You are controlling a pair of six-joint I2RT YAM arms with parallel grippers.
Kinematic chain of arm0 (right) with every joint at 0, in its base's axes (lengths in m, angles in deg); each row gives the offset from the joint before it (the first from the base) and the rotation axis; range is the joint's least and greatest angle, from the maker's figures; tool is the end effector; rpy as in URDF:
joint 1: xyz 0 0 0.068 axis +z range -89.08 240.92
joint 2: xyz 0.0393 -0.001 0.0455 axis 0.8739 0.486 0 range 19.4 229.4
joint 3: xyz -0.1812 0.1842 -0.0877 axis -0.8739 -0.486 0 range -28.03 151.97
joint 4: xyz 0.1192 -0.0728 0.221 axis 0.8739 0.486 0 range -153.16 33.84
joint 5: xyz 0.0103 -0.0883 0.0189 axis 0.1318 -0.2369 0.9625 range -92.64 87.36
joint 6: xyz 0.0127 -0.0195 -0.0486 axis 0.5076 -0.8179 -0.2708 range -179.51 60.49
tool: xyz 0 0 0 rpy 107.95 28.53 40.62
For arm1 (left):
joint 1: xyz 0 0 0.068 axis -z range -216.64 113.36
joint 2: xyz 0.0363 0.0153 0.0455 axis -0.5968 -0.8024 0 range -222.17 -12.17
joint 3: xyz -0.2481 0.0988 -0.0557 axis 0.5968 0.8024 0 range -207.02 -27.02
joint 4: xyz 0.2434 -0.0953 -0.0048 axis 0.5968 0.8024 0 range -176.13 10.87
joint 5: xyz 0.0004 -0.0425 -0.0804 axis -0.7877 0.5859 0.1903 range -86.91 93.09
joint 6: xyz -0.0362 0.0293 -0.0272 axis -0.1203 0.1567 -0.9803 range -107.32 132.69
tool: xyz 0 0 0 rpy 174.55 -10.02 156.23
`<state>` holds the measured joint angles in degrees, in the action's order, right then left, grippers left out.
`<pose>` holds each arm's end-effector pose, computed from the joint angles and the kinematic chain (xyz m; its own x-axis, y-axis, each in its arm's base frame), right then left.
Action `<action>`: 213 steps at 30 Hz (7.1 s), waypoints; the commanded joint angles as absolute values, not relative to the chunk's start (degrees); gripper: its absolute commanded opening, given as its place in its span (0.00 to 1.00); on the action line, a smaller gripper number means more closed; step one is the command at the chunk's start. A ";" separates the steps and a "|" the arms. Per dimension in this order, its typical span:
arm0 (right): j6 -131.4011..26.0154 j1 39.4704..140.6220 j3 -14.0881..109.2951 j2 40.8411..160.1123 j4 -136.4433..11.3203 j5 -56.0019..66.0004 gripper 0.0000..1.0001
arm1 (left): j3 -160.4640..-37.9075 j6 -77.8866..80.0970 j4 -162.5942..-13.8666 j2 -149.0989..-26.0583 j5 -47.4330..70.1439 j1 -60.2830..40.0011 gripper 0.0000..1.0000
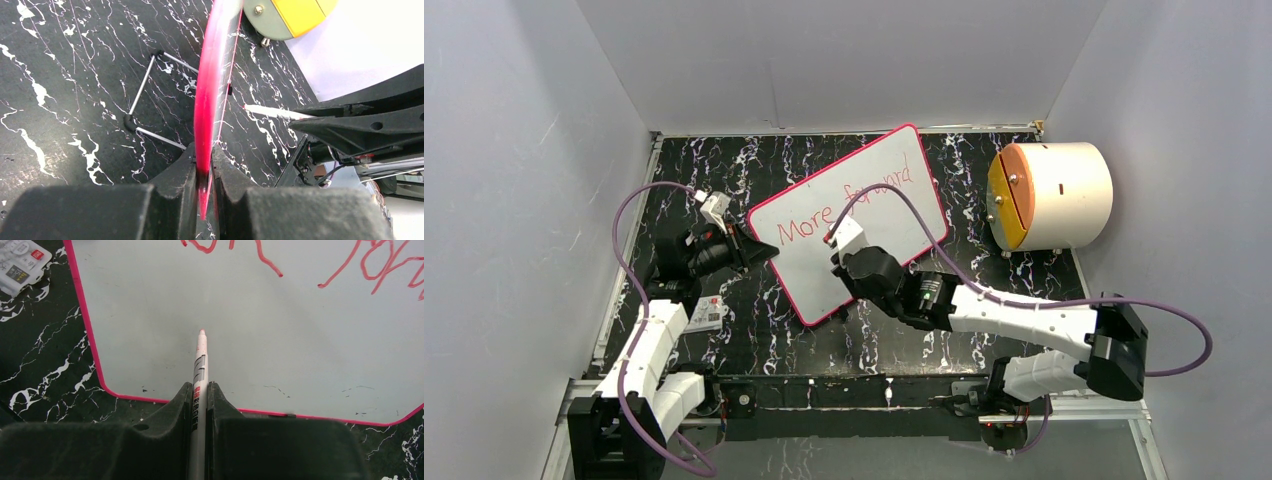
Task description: Write a sentence on the whiteboard
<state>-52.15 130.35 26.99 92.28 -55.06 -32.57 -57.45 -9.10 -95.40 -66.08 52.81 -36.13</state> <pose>0.1179 0.2634 0.3019 -0.2363 -0.3136 -0.9197 -0.6287 0.7710 -0.1014 0.2069 -0.0289 0.2604 -0.5044 -0.2355 -0.8307 0.6009 0.5951 -0.5336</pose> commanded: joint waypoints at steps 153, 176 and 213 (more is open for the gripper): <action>-46.03 131.10 26.67 99.75 -54.84 -36.97 0.00 | -59.01 -6.74 -89.64 -67.19 48.09 -36.55 0.00; -47.12 131.23 27.25 98.17 -56.87 -32.90 0.00 | -59.05 -6.91 -89.65 -67.46 48.07 -36.55 0.00; -49.56 128.16 26.83 96.71 -60.28 -36.87 0.00 | -59.10 -7.00 -89.47 -67.90 48.53 -36.55 0.00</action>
<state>-49.18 128.42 25.64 96.08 -56.96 -36.88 -58.72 -8.35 -93.22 -67.11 52.20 -36.08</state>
